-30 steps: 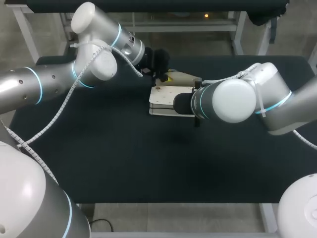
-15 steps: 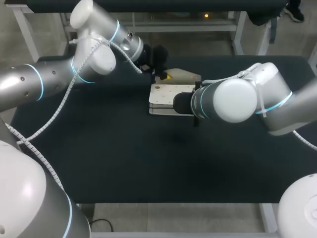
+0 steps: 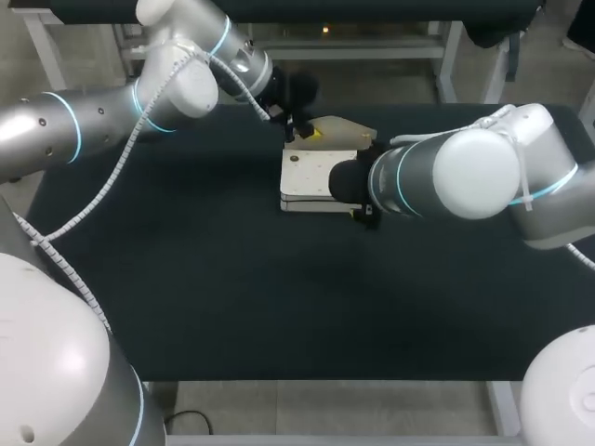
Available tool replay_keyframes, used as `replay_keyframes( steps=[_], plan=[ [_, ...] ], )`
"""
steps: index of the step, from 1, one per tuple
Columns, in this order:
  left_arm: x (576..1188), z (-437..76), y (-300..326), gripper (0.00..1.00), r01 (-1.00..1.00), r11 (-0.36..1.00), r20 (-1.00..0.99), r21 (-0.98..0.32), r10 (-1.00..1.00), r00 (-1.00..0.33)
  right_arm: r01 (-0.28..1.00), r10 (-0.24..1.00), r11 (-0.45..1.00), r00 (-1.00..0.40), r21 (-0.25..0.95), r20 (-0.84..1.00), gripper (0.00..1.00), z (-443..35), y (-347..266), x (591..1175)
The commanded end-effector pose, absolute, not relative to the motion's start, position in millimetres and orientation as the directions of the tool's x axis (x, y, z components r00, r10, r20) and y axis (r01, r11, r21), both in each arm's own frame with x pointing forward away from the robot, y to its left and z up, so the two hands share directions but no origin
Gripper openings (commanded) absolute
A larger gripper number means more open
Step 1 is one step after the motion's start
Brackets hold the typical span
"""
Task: Pick up the bag, open it, inspect its contents, close it, and place it on the opposite side
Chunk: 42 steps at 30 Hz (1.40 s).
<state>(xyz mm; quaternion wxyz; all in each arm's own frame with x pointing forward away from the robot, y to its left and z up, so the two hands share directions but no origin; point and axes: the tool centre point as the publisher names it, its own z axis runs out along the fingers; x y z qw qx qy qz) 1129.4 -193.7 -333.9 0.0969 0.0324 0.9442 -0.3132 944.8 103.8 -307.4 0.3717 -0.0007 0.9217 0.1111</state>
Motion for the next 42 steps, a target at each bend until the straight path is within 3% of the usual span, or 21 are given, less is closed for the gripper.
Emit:
replay_keyframes(
  steps=[1, 2, 4, 5, 6, 18, 31, 42],
  plan=[
    [1127.0, -321.9, -192.5, 0.00, 0.112, 0.808, -0.182, -0.578, 0.006, -0.983, -0.109, 0.102, 0.969, -0.644, 0.224, -0.758, 0.81, -292.9, 95.2, 932.0],
    [1126.4, -319.2, -191.7, 0.00, 0.109, 0.803, -0.167, -0.585, 0.012, -0.986, -0.108, 0.099, 0.970, -0.642, 0.217, -0.760, 0.46, -290.9, 95.8, 932.0],
    [1124.7, -312.9, -190.4, 0.00, 0.108, 0.802, -0.155, -0.588, 0.019, -0.988, -0.105, 0.091, 0.973, -0.641, 0.205, -0.762, 0.28, -286.6, 97.0, 932.1],
    [1123.3, -309.7, -189.8, 0.00, 0.108, 0.801, -0.151, -0.589, 0.022, -0.988, -0.100, 0.089, 0.975, -0.642, 0.197, -0.762, 0.11, -284.8, 97.5, 932.6],
    [1121.2, -305.2, -189.2, 0.00, 0.108, 0.802, -0.151, -0.588, 0.022, -0.988, -0.098, 0.088, 0.976, -0.642, 0.195, -0.762, 0.00, -282.5, 98.0, 933.0],
    [1107.1, -283.2, -183.6, 0.00, 0.122, 0.837, -0.163, -0.533, 0.040, -0.986, -0.069, 0.100, 0.980, -0.635, 0.185, -0.766, 0.00, -254.0, 105.2, 940.6],
    [1104.8, -279.8, -181.4, 0.00, 0.112, 0.835, -0.167, -0.539, 0.025, -0.986, -0.069, 0.100, 0.980, -0.635, 0.185, -0.766, 0.00, -254.0, 105.2, 940.6],
    [1090.2, -245.4, -168.3, 0.00, 0.137, 0.812, -0.153, -0.567, 0.059, -0.986, -0.152, 0.070, 0.965, -0.631, 0.211, -0.773, 0.00, -233.7, 118.5, 981.5]
  ],
)
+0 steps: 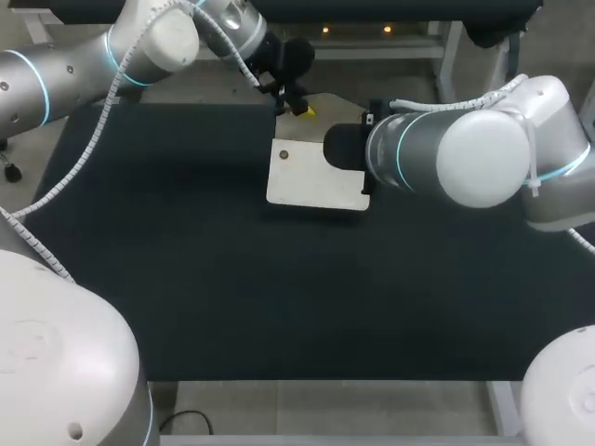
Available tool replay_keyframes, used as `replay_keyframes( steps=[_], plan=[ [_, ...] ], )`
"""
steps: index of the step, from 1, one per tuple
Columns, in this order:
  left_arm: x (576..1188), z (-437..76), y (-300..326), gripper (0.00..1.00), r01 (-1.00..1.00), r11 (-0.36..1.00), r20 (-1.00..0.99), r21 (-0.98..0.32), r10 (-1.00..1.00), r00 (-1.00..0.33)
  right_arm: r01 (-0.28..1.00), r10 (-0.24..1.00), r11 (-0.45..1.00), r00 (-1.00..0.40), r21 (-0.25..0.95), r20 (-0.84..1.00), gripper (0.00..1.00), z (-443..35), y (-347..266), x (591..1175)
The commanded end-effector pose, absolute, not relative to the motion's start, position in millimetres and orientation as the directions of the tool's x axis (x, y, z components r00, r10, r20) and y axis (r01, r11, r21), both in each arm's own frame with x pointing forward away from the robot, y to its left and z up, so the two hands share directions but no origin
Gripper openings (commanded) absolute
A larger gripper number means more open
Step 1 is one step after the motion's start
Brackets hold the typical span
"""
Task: Pick up the bag, open it, inspect its contents, close it, and place it on the opposite side
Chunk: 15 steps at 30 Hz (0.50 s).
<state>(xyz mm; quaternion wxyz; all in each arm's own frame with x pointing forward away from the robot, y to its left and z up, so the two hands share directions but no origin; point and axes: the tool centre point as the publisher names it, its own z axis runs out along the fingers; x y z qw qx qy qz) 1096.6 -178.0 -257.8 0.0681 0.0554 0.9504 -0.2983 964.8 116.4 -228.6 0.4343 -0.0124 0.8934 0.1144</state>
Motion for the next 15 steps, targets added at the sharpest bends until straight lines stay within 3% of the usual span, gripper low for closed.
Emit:
replay_keyframes(
  steps=[1, 15],
  plan=[
    [1089.7, -244.2, -167.4, 0.00, 0.133, 0.816, -0.156, -0.563, 0.054, -0.986, -0.159, 0.064, 0.965, -0.634, 0.210, -0.771, 0.00, -233.9, 119.6, 984.5],
    [1076.0, -238.6, -162.0, 0.00, 0.119, 0.788, -0.148, -0.605, 0.036, -0.988, -0.176, 0.011, 0.970, -0.663, 0.170, -0.748, 0.00, -246.5, 139.5, 1019.4]
  ],
)
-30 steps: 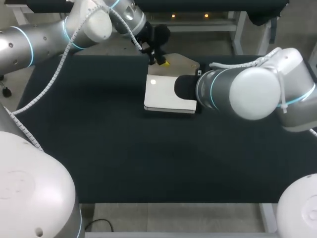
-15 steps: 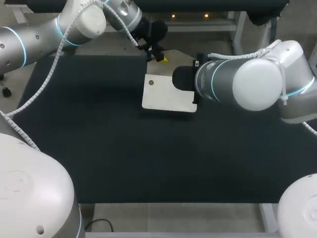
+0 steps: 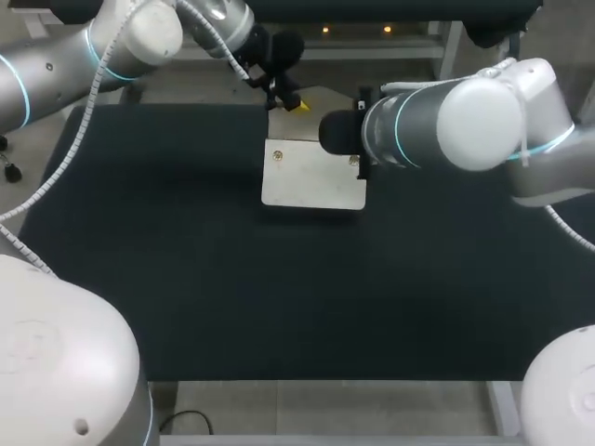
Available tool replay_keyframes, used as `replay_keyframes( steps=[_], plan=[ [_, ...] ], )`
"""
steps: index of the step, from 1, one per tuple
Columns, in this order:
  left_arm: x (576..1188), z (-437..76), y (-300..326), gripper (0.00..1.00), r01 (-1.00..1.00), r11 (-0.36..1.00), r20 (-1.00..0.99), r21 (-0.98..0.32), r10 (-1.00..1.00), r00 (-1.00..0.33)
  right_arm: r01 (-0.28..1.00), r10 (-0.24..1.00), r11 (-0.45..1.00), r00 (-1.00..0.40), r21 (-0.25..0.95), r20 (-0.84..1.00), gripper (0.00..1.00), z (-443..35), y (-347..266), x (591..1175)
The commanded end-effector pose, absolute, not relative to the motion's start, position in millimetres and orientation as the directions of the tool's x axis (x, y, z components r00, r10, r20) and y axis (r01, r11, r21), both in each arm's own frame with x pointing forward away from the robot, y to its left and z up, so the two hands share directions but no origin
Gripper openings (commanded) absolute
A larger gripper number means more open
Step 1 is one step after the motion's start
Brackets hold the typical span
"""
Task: Pick up the bag, open it, inspect its contents, close it, and place it on the opposite side
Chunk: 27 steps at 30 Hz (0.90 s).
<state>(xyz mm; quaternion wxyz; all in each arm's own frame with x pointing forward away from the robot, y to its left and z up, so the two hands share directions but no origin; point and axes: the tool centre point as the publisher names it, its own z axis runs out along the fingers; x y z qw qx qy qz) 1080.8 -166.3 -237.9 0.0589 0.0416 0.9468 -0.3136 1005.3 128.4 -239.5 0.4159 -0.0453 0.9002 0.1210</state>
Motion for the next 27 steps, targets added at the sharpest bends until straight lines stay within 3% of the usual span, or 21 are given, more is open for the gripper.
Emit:
replay_keyframes(
  steps=[1, 27],
  plan=[
    [1075.5, -238.3, -161.7, 0.00, 0.120, 0.786, -0.148, -0.607, 0.037, -0.988, -0.170, 0.007, 0.972, -0.663, 0.160, -0.749, 0.00, -248.9, 140.7, 1021.4],
    [1062.7, -229.5, -152.7, 0.00, 0.135, 0.764, -0.174, -0.630, 0.030, -0.984, -0.092, -0.027, 0.995, -0.682, 0.050, -0.731, 0.00, -282.0, 135.5, 1045.5]
  ],
)
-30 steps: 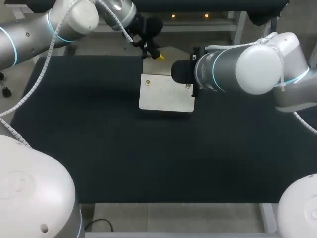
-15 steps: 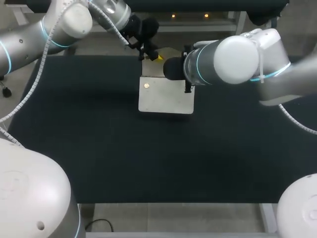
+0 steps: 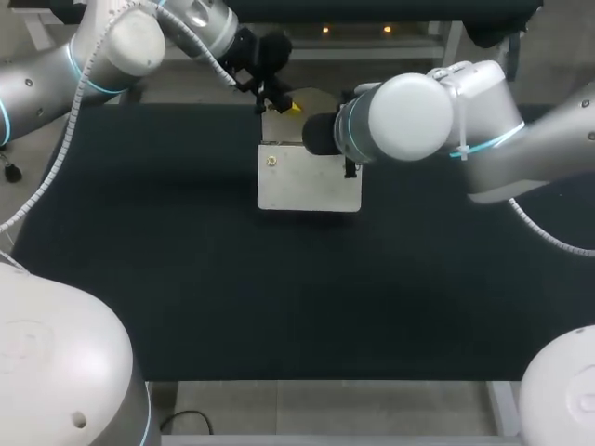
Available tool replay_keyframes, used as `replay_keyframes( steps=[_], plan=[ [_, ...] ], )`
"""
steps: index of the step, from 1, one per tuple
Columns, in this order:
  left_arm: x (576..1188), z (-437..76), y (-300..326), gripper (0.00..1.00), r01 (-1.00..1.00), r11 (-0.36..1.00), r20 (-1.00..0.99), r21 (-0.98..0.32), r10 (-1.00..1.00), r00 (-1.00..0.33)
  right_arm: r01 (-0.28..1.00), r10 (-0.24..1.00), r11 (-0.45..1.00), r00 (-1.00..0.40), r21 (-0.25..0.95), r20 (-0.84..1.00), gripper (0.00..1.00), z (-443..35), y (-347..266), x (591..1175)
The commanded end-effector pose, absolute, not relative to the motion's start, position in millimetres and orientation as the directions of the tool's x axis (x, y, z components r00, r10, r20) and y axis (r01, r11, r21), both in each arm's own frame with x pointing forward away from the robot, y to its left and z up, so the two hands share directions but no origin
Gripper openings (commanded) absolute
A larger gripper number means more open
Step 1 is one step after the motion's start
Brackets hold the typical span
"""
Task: Pick up the bag, open it, inspect its contents, close it, and place it on the opposite side
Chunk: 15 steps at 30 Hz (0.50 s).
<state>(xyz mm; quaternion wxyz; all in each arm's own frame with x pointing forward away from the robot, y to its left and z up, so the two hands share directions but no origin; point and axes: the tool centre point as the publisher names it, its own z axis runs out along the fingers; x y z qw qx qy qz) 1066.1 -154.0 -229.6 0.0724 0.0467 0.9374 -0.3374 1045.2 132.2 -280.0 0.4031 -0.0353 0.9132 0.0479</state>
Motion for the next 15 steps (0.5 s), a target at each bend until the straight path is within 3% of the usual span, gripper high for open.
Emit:
replay_keyframes(
  steps=[1, 15],
  plan=[
    [1062.3, -229.5, -152.5, 0.00, 0.134, 0.763, -0.175, -0.632, 0.028, -0.984, -0.087, -0.026, 0.995, -0.686, 0.046, -0.727, 0.00, -282.8, 134.8, 1045.3],
    [1061.1, -227.2, -145.0, 0.00, 0.081, 0.728, -0.175, -0.680, -0.053, -0.983, -0.070, -0.001, 0.995, -0.708, 0.068, -0.706, 0.00, -284.8, 131.3, 1025.1]
  ],
)
